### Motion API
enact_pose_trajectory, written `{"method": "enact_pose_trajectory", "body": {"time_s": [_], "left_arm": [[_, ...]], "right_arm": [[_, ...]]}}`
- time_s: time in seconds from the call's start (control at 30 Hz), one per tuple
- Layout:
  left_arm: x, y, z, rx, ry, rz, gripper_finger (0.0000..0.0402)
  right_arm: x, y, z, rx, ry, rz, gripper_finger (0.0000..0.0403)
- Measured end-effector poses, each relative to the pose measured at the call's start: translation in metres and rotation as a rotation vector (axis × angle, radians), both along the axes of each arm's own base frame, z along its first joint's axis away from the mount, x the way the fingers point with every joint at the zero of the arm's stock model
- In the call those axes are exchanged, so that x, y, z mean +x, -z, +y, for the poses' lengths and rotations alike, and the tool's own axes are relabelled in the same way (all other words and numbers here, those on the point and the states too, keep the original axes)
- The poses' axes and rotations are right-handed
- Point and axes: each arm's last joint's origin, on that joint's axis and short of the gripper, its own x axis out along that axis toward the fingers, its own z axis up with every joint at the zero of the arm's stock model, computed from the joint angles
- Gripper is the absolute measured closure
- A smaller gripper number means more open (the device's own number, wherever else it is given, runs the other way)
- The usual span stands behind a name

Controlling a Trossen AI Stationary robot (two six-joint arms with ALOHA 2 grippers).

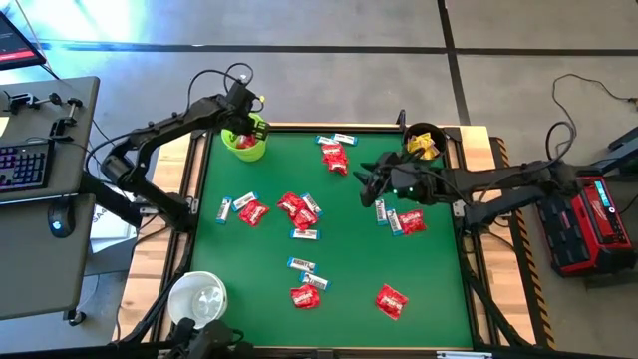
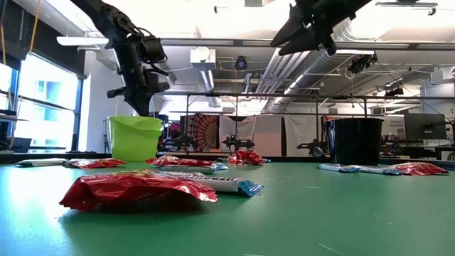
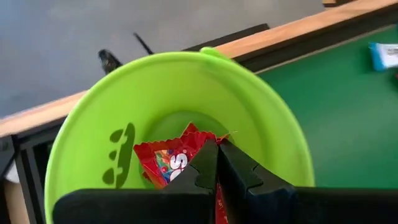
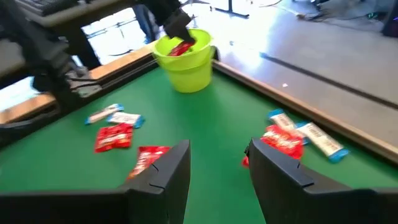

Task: Sort candy by brand, put in halloween buckets
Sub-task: Put the red candy into the green bucket

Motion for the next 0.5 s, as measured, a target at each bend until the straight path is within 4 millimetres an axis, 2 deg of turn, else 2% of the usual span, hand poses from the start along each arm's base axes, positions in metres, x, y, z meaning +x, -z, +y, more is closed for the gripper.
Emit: {"method": "enact_pose_trajectory", "body": {"time_s": [0.2, 0.5], "left_arm": [[0.002, 0.011, 0.005, -0.012, -0.053, 0.038, 0.0402], [0.006, 0.018, 0.008, -0.014, 0.104, 0.095, 0.0376]], "right_arm": [[-0.001, 0.0, -0.015, -0.019, 0.02, 0.022, 0.0253], [0.01, 0.015, -0.033, 0.023, 0.048, 0.057, 0.0253]]}}
